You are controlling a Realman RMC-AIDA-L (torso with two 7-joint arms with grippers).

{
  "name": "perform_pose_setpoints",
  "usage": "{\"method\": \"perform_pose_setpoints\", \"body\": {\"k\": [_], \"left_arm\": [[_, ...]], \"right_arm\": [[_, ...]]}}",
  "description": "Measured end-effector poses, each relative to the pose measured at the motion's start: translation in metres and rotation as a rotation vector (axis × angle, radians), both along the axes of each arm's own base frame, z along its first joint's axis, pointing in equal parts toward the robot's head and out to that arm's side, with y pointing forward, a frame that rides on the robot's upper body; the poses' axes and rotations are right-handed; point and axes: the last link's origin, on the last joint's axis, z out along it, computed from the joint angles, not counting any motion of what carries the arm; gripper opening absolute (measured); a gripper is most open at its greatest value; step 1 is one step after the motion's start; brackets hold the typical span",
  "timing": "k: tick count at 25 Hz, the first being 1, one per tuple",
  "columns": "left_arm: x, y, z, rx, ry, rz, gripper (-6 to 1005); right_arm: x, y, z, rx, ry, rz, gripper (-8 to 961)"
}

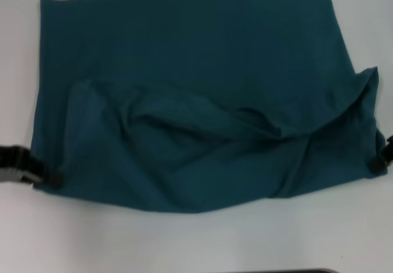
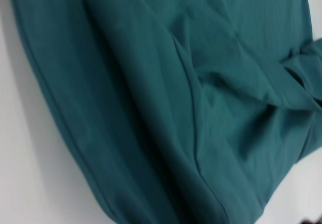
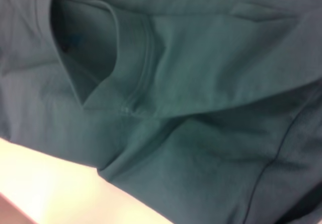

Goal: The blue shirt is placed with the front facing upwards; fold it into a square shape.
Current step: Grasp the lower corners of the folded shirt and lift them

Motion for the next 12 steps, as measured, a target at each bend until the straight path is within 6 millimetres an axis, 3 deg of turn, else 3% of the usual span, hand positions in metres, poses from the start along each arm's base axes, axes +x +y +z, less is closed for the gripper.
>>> {"method": "perform_pose_setpoints", "body": {"k": [6,12], "left_arm": [[-0.02,-0.011,0.004,-0.024,0.1,0.064,33],[-0.026,-0.01,0.006,-0.021,0.142,0.078,33]], "right_arm": [[0.005,-0.009,-0.001,-0.047,-0.026,-0.016,51],[0.007,-0.015,0.0,-0.065,-0.022,-0.034,52]]}}
